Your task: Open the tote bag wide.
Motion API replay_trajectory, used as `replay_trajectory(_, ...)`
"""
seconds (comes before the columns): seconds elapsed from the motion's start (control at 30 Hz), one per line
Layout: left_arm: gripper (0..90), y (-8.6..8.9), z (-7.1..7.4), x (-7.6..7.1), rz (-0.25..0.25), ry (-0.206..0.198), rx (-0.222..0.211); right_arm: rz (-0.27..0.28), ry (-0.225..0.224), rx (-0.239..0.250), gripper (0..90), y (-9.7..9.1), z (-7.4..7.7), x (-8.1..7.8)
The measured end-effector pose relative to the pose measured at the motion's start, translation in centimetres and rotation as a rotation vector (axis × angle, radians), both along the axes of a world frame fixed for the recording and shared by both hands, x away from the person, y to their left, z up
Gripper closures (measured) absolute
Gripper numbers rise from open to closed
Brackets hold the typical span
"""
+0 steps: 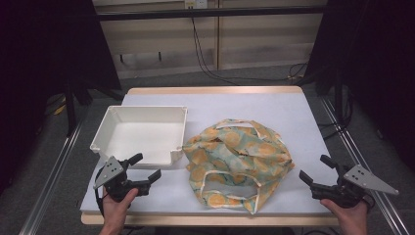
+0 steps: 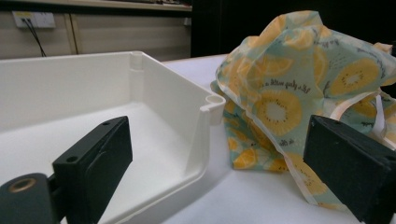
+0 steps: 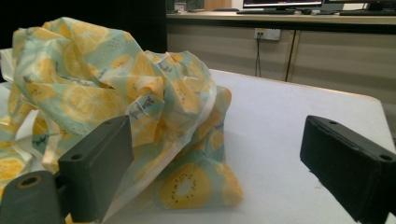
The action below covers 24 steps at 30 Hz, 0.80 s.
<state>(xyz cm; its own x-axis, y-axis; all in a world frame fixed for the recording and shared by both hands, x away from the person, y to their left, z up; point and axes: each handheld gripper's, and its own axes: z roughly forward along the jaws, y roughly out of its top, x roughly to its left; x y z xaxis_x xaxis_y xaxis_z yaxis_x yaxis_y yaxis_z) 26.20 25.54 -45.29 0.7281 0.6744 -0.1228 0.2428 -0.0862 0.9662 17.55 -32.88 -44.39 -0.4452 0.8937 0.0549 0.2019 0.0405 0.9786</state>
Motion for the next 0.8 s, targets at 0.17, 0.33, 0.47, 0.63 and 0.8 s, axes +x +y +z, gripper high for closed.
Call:
replay_trajectory(0.17, 5.0, -0.1, 0.1, 0.0, -0.012, 0.001, 0.034, 0.038, 0.011, -0.019, 16.8, 0.2, -0.1, 0.0)
replay_trajectory(0.33, 9.3, -0.6, -0.2, 0.1, -0.029, 0.044, 0.059, 0.076, 0.023, -0.018, 23.6, 0.4, 0.1, 0.0)
replay_trajectory(0.47, 13.8, -1.1, -0.1, -0.1, -0.059, 0.043, 0.075, 0.108, 0.028, -0.019, 29.3, 0.7, 0.4, -0.1)
replay_trajectory(0.63, 16.8, -1.5, 0.0, -0.4, -0.088, 0.048, 0.096, 0.154, 0.061, -0.014, 36.5, 1.0, 0.7, -0.2)
replay_trajectory(0.8, 20.8, -1.7, 0.3, -0.8, -0.111, 0.035, 0.117, 0.214, 0.11, -0.028, 42.0, 1.4, 1.2, -0.1)
